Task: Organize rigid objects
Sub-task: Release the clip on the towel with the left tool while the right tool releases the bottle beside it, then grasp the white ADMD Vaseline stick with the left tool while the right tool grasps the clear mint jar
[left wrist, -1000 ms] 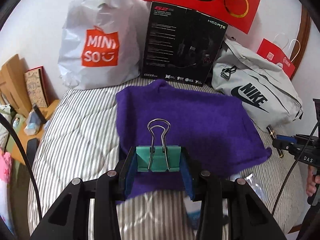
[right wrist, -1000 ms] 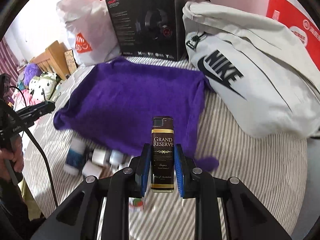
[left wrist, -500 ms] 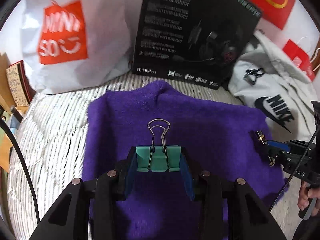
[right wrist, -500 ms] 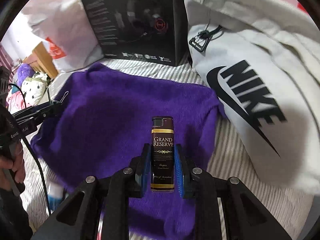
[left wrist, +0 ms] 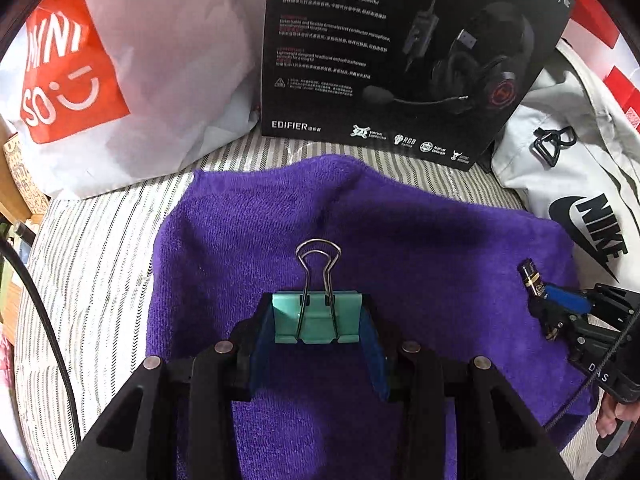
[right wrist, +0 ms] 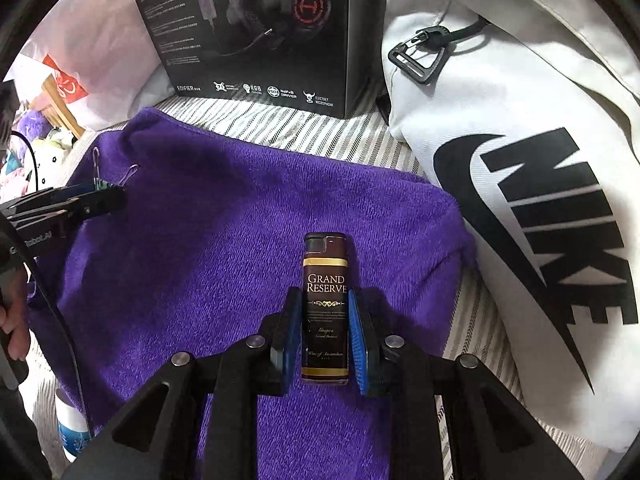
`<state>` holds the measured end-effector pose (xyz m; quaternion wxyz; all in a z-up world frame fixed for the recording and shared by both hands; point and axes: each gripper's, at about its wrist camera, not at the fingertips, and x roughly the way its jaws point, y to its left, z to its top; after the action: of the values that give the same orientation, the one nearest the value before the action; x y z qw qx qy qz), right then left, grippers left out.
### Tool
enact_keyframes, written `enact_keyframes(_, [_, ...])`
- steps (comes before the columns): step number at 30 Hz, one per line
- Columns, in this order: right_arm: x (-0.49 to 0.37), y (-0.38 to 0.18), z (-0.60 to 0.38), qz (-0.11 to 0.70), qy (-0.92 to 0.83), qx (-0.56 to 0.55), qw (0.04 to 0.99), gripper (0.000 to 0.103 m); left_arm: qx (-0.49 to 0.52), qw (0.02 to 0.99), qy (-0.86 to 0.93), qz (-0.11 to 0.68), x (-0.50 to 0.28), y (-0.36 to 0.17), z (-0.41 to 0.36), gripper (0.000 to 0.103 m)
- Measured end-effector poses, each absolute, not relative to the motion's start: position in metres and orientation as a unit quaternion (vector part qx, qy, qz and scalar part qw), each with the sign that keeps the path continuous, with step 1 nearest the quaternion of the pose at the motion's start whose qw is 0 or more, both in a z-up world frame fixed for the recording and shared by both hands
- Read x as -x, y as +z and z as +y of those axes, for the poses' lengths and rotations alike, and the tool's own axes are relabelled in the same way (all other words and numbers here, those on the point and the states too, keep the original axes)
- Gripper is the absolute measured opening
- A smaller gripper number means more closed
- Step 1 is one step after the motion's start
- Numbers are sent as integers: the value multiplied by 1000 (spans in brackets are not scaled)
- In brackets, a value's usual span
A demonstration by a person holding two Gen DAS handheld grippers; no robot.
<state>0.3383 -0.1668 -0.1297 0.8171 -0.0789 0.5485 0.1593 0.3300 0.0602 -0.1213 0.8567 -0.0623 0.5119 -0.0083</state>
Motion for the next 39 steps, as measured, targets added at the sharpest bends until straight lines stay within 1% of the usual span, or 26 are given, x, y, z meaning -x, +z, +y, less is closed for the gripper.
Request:
enact_keyframes(7, [-336, -130, -165, 543, 162, 86, 820, 24, 38, 855, -4, 517, -333, -124, 52, 40])
enact_keyframes(8, [-336, -131, -163, 543, 164, 88, 819, 26, 34, 855, -4, 517, -332, -125, 51, 42])
enact_keyframes(9, [-335, -131, -162, 544, 167, 91, 817, 32, 33, 855, -5, 517, -332, -126, 49, 43])
enact_keyframes(10, [-334, -131, -162, 546, 169, 91, 816, 37, 34, 855, -8, 517, -331, -126, 48, 47])
enact_keyframes(11, [-332, -130, -163, 548, 174, 87, 813, 46, 38, 854, -10, 518, -328, -127, 48, 53])
enact_keyframes(12, [-329, -130, -164, 552, 178, 82, 811, 50, 43, 853, -13, 519, -326, -127, 48, 57])
enact_keyframes(13, [-326, -129, -166, 553, 177, 81, 810, 50, 49, 853, -16, 520, -323, -127, 48, 61])
enact_keyframes(14, [-323, -127, -167, 552, 176, 80, 811, 50, 55, 852, -18, 521, -320, -126, 47, 63])
enact_keyframes(19, [-294, -107, -179, 545, 180, 51, 817, 50, 74, 846, -6, 529, -298, -116, 50, 63])
enact_keyframes(23, [-256, -81, -193, 526, 177, 36, 831, 55, 79, 862, -1, 500, -239, -85, 44, 63])
enact_keyframes(26, [-225, -66, -205, 510, 176, 16, 842, 57, 79, 863, -5, 499, -196, -76, 38, 63])
enact_keyframes(32, [-173, -59, -215, 507, 174, -16, 844, 57, 95, 849, -27, 519, -140, -91, 22, 63])
enact_keyframes(38, [-130, -66, -221, 514, 173, -51, 839, 57, 75, 831, -25, 550, -127, -115, 7, 63])
enact_keyframes(39, [-126, -67, -222, 515, 173, -56, 838, 57, 75, 831, -23, 551, -125, -118, 8, 65])
